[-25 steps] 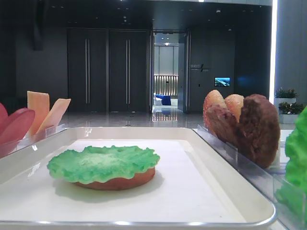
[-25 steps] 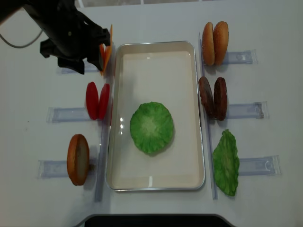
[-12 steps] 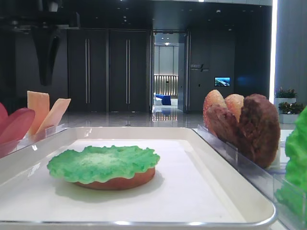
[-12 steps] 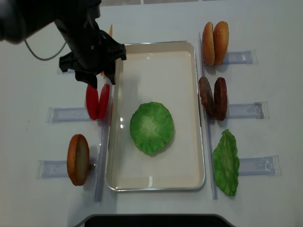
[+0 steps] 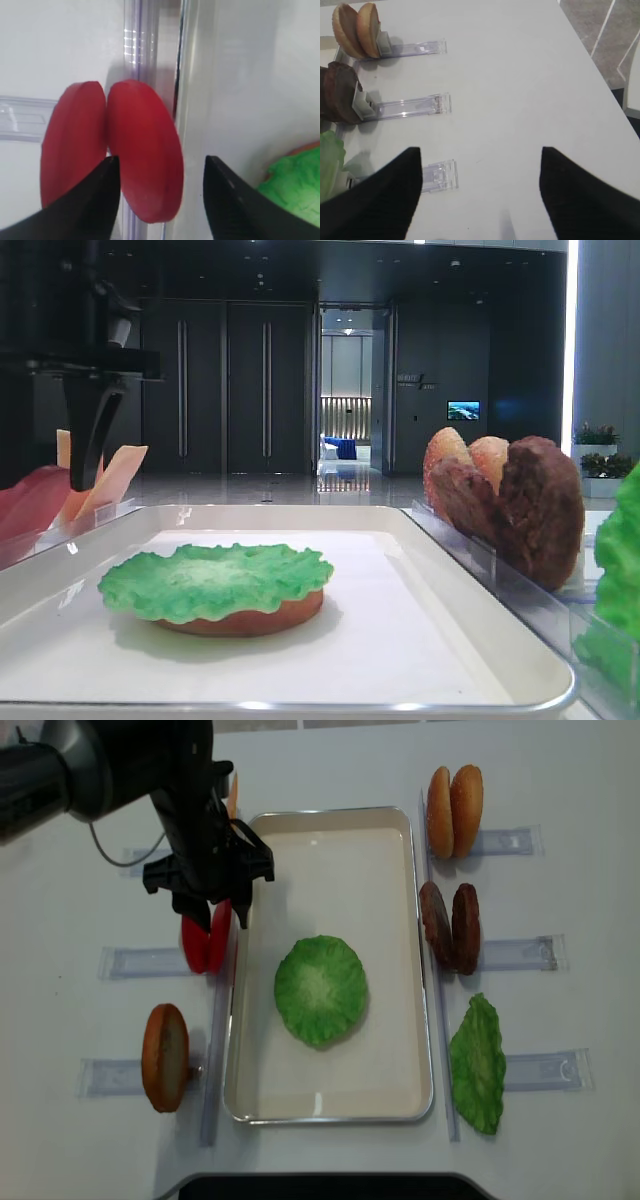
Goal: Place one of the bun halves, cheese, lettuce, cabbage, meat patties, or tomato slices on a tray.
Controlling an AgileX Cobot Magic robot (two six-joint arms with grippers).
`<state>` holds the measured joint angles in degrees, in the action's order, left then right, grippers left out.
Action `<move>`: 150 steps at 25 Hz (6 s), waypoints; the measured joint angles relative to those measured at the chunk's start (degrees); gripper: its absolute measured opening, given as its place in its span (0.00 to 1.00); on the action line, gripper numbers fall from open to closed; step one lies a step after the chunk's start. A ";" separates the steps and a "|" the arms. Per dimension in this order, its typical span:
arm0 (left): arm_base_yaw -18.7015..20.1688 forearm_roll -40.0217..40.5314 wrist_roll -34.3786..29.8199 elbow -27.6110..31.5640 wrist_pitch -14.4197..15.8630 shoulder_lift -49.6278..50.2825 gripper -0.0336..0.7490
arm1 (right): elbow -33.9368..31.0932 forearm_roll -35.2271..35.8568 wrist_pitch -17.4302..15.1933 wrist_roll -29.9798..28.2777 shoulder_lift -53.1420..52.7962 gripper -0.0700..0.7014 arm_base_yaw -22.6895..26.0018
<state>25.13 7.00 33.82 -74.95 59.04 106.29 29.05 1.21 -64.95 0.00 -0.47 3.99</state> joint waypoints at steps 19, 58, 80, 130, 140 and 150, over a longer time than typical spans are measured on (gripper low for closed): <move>0.00 0.22 -1.81 0.01 2.66 -1.88 0.12 | 0.00 0.00 0.00 0.00 0.00 0.71 0.00; 4.21 -43.20 -36.88 8.27 -14.04 -3.15 0.12 | 0.00 0.05 0.00 0.00 0.00 0.71 0.00; 4.46 -42.09 -38.33 8.27 -8.02 -1.04 0.42 | 0.00 0.05 0.00 0.00 0.00 0.71 0.00; -25.33 4.04 -25.23 18.26 10.14 -31.85 0.64 | 0.00 0.05 0.00 0.00 0.00 0.71 0.00; -25.33 1.52 -24.80 45.72 6.69 -67.44 0.64 | 0.00 0.05 0.00 0.00 0.00 0.71 0.00; -25.33 -3.63 -33.82 47.90 4.25 -96.14 0.64 | 0.00 0.05 0.00 0.00 0.00 0.71 0.00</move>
<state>-0.21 3.37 0.00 -27.05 63.29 10.15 29.05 1.25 -64.95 0.00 -0.47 3.99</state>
